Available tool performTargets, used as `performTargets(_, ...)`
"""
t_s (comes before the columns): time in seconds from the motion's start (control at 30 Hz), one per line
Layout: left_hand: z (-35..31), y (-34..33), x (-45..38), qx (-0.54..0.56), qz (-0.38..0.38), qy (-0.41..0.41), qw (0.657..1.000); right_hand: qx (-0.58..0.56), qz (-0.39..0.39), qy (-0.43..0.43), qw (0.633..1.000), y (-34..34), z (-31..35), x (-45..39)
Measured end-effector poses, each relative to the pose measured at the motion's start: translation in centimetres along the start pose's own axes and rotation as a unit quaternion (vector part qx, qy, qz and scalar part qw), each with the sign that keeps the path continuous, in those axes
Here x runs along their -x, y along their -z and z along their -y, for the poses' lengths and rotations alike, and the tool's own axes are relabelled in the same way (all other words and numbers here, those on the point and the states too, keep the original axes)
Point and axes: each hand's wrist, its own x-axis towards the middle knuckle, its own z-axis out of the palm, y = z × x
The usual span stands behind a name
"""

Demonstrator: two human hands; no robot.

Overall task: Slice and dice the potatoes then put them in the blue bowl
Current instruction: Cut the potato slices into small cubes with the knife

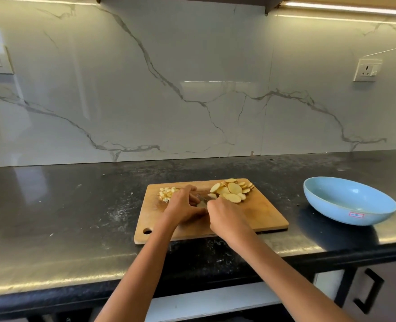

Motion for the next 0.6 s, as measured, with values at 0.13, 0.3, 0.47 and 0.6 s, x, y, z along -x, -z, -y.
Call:
performTargets(0.13,-0.1,0.0,0.1,-0.006,0.020,0.007,1.000,0.014,0.031,0.004,0.999,0.4,-0.6,0.8)
performTargets(0.3,-0.7,0.2,0.3,-0.065,0.068,-0.029,0.995,0.033,0.051,0.012,0.998,0.6,-1.2,2.6)
performTargets(0.47,-0.8,0.3,0.2,-0.122,0.075,-0.082,0.986,0.013,0.059,0.027,0.998,1.2,-1.6,3.1)
performTargets(0.6,-0.8,0.4,0.1,-0.121,0.073,-0.091,0.986,-0.005,0.077,0.019,0.997,1.7,-2.9,4.2)
